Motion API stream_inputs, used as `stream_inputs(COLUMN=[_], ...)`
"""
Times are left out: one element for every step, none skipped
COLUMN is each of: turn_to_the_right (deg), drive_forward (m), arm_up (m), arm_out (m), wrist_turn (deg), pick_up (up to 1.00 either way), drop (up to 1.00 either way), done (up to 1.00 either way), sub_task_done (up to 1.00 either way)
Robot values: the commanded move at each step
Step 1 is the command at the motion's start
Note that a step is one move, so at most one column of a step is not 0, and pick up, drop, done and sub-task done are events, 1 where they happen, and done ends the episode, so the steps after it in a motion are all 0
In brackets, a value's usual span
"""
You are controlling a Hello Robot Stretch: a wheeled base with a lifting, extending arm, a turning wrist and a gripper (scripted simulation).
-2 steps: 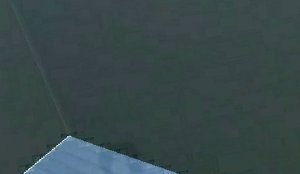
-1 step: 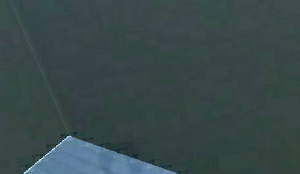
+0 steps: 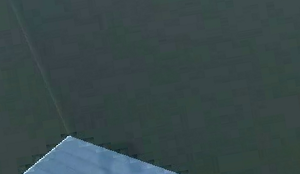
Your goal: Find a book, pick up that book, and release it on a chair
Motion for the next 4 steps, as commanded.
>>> stream_inputs(turn_to_the_right=[0.0,0.0,0.0,0.0], drive_forward=[0.0,0.0,0.0,0.0], arm_up=[0.0,0.0,0.0,0.0], arm_out=[0.22,0.0,0.0,0.0], wrist_turn=[0.0,45.0,45.0,45.0], pick_up=[0.0,0.0,0.0,0.0], drop=[0.0,0.0,0.0,0.0], done=[0.0,0.0,0.0,0.0], sub_task_done=[0.0,0.0,0.0,0.0])
